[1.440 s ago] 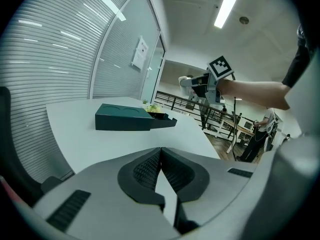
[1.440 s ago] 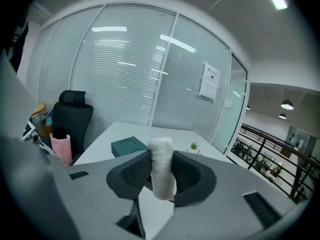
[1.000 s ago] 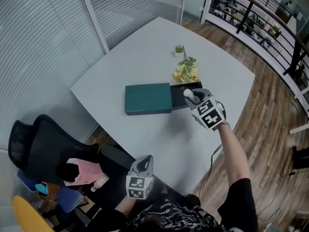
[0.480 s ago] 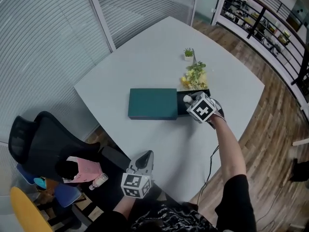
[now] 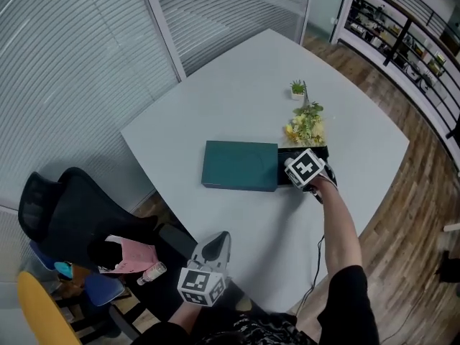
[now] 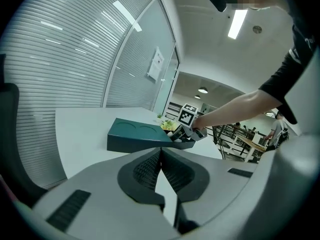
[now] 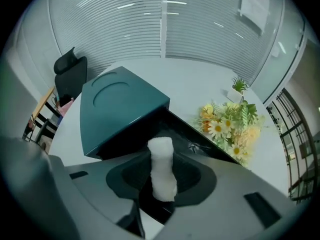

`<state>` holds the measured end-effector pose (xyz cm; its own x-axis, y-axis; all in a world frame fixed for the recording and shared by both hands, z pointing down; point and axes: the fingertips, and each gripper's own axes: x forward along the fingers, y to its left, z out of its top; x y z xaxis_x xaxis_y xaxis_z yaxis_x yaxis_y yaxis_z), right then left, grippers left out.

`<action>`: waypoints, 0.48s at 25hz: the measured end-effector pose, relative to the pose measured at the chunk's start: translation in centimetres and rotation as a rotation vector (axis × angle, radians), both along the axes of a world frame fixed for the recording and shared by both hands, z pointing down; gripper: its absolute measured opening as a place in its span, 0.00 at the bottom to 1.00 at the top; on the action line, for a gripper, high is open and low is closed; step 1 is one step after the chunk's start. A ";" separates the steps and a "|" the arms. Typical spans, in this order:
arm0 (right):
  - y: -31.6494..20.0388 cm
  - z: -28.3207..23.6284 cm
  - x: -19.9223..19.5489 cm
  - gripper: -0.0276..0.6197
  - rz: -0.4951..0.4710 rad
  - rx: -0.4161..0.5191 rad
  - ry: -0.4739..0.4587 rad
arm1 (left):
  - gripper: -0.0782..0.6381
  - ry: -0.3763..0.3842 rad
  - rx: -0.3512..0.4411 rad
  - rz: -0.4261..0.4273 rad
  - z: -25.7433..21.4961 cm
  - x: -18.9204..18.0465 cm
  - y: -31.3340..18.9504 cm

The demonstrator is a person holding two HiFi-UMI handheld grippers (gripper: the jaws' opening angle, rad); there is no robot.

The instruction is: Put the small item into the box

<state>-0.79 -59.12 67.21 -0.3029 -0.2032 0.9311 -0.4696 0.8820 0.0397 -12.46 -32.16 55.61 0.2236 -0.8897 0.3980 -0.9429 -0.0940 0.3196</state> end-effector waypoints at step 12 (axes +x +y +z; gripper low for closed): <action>-0.3 1.9 -1.4 0.27 -0.055 0.030 0.101 | 0.13 -0.007 -0.064 -0.014 2.2 -0.5 1.6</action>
